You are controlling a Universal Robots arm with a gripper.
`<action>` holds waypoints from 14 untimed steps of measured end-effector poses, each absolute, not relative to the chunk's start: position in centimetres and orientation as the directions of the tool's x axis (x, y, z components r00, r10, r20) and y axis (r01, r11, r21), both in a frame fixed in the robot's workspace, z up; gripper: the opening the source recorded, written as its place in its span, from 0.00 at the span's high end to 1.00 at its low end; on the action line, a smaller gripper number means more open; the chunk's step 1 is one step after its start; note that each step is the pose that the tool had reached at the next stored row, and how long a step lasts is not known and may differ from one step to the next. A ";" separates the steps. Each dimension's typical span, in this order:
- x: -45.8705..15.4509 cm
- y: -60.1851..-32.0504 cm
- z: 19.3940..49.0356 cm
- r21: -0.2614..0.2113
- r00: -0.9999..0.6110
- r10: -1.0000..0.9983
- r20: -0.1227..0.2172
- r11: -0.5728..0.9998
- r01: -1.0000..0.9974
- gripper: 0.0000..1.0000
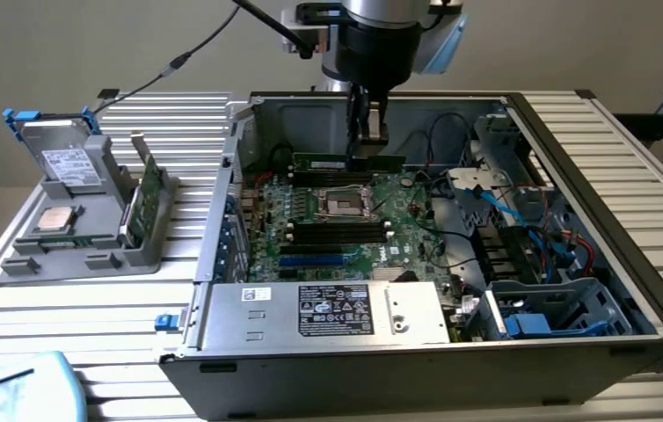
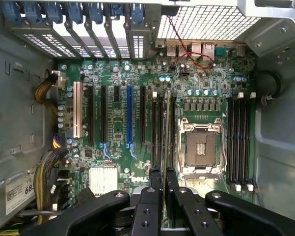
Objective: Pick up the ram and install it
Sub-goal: 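Insert the ram into the slot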
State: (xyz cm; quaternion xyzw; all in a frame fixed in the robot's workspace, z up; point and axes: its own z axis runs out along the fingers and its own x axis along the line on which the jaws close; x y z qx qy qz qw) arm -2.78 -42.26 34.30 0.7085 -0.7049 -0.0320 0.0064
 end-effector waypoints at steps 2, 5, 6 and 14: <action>-2.7 -42.2 33.9 0.054 0.011 -0.999 -0.035 -0.013 -0.998 0.85; -2.6 -42.1 33.4 0.053 0.022 -0.999 -0.033 -0.024 -0.998 0.85; -2.6 -42.1 33.2 0.053 0.025 -0.999 -0.032 -0.027 -0.998 0.85; -2.5 -42.0 31.8 0.052 0.045 -0.999 -0.025 -0.046 -0.998 0.85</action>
